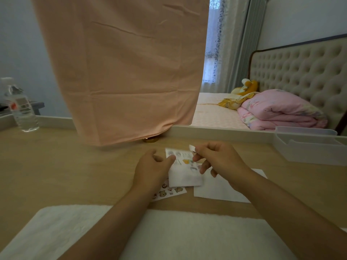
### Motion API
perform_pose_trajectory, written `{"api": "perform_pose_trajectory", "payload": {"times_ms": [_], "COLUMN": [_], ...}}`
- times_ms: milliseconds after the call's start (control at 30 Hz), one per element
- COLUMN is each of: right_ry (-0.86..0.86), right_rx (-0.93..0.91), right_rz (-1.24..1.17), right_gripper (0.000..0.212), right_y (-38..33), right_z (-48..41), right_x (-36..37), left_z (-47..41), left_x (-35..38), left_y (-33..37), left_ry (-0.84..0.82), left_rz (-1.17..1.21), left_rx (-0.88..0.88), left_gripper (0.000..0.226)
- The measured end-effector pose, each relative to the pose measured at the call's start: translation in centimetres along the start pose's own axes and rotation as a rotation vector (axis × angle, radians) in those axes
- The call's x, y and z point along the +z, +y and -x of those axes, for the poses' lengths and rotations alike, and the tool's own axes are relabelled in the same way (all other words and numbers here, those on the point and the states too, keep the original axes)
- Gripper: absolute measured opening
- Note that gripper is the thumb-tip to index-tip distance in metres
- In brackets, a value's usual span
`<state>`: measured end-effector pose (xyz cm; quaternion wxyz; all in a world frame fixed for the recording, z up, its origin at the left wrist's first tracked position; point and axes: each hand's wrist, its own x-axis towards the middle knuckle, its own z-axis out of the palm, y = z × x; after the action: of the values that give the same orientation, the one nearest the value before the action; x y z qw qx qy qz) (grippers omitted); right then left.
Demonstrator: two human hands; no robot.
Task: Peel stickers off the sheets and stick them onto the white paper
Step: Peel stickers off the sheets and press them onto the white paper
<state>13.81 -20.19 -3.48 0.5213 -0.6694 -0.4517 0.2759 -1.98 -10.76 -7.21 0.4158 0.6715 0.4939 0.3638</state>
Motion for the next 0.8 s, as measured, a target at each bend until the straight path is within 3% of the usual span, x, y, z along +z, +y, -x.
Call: {"api": "perform_pose_trajectory", "payload": {"times_ms": [67,167,200,300,467,800], "right_ry": [0.136,0.4,0.445,0.514,0.563,0.387], "right_rx": [-0.198,-0.694,-0.845,-1.102,-1.265,-1.391], "right_rz": [0.239,0.769,0.872,1.027,1.174,1.248], "right_gripper": [0.021,0.027,0.031,0.039,0.038,0.037], "right_y": [0.6,2.0,2.5,3.5,3.5,3.3], "right_z": [0.0,-0.3,-0.5,-1.3,-1.6,-1.5], "right_x": [0.2,-0.1,-0.3,-0.7,-1.0,-0.8], "left_z": [-0.1,0.7,1.0,2.2,2.9,2.6], "left_x": [-0.2,-0.3,-0.3,0.2,0.6,0.6], "left_y": [0.0,0.8,1.2,2.2,2.5,2.1], "left_ry": [0.069,0.095,0.04,-0.169,-0.244,-0.231], "left_rz": [-0.168,-0.057,0.024,0.19,0.322,0.287], "left_rx": [0.006,0.157,0.177,0.138,0.022,-0.065], "left_gripper": [0.073,0.028,0.014,0.026,0.024,0.021]}}
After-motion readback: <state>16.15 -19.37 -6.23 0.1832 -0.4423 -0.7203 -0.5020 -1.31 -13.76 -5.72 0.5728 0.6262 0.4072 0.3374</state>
